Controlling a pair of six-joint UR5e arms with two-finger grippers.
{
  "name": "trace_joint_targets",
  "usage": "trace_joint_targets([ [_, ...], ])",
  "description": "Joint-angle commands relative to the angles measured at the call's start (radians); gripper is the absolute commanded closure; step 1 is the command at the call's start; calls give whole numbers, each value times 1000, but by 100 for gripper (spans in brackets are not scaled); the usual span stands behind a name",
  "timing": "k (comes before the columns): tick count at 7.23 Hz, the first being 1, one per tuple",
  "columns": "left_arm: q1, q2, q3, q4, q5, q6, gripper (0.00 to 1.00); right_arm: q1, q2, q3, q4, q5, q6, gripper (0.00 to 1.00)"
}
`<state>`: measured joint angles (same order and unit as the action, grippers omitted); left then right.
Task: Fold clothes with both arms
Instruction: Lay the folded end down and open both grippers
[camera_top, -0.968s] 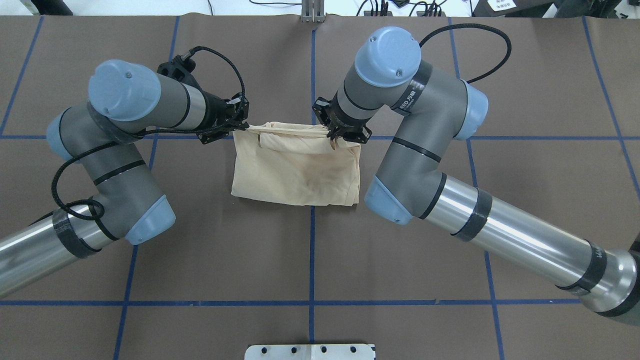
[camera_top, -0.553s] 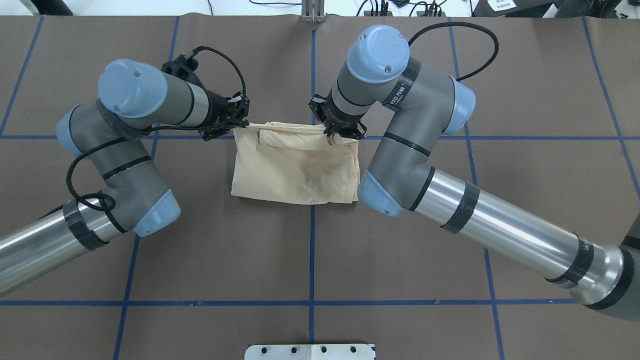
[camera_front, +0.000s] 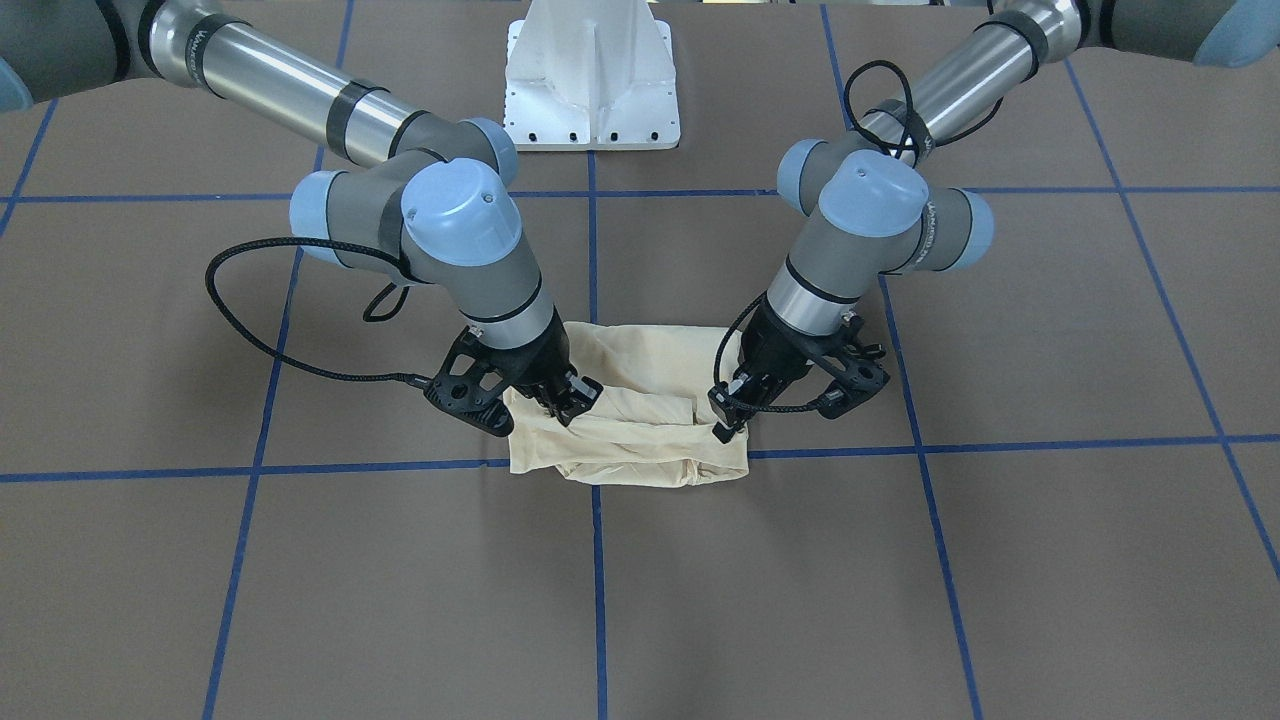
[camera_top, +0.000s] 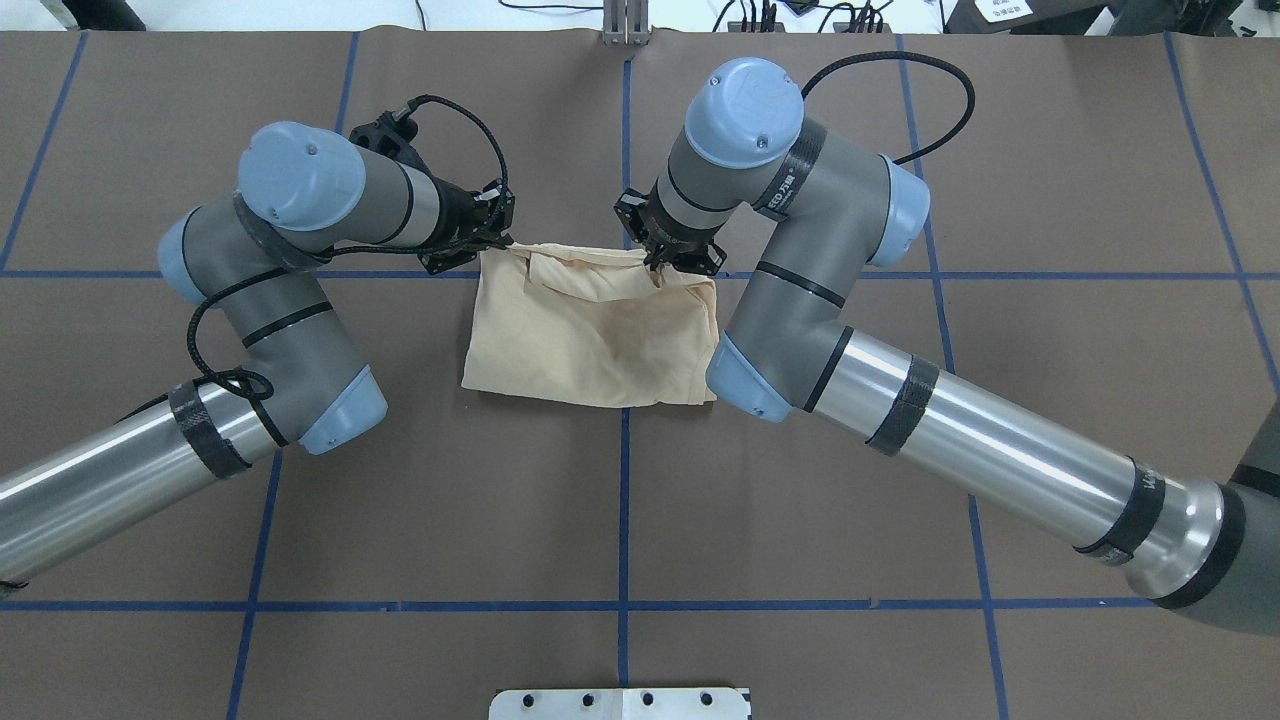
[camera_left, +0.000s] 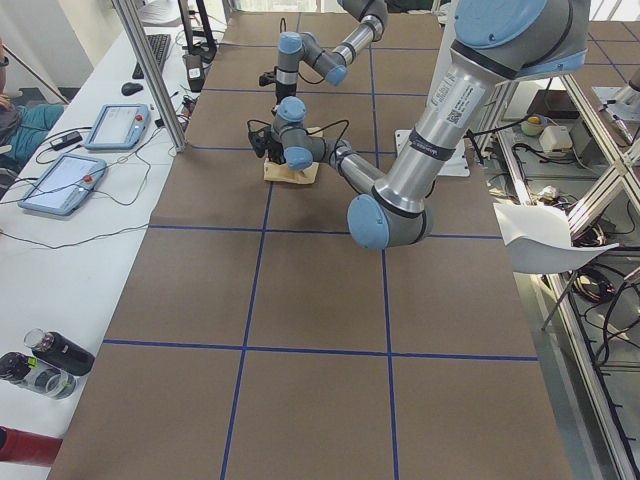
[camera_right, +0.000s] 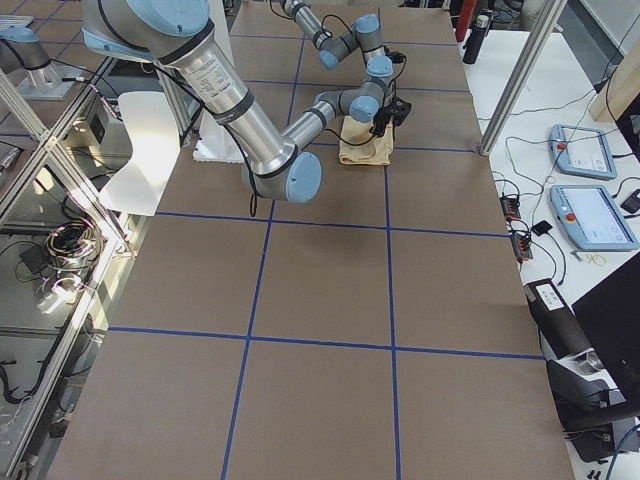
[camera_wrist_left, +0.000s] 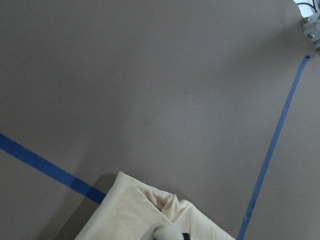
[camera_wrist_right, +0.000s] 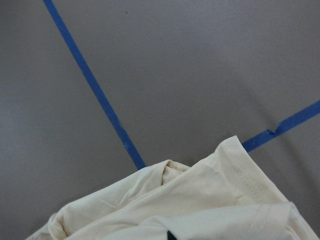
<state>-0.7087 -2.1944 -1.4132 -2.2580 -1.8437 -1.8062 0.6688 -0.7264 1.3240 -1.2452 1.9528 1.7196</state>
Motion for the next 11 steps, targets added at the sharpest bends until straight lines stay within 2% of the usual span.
trace_joint_targets([
  [1,0,-1,0,-3,1,-1,81,2,-1,-6,18,0,0,90],
  [2,-2,-1,0,-3,1,-1,37,0,-1,-8,18,-8,-9,2],
  [3,0,-2,-1,1,1,1,1,3,1,-6,18,-11,-9,0],
  [6,-37,2,-19,9,-8,19,0,43,4,4,17,14,-26,0],
  [7,-60,28,-62,14,-41,36,0,38,10,20,12,18,-40,0],
  [8,-73,91,-149,35,-66,75,0,6,8,41,9,6,-44,0],
  [9,-78,129,-236,99,-68,129,0,-45,8,46,6,-33,-66,0],
  [11,-94,183,-321,150,-71,197,0,-135,22,43,-20,-188,-284,5],
])
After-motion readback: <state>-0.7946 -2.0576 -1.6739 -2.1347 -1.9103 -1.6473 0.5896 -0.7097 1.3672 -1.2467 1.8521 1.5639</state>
